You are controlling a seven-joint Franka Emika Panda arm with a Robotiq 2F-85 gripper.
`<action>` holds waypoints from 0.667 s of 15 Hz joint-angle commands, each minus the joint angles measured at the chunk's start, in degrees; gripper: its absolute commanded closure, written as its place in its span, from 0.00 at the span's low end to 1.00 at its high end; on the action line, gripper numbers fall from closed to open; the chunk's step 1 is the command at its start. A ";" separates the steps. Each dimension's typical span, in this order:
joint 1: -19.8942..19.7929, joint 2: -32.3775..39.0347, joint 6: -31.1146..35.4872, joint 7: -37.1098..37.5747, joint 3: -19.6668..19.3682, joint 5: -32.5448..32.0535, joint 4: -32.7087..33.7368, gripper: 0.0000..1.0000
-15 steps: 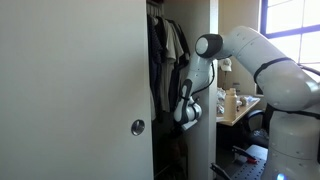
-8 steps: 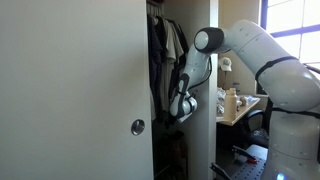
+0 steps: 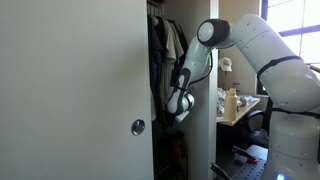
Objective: Move the brown shoes on the shoe rack forwards
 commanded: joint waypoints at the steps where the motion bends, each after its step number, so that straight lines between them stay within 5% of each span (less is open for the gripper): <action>1: -0.80 -6.05 -4.11 -0.61 2.07 -2.58 -6.32 0.00; 10: 3.16 -14.19 -6.12 1.66 -0.20 -7.26 -17.60 0.00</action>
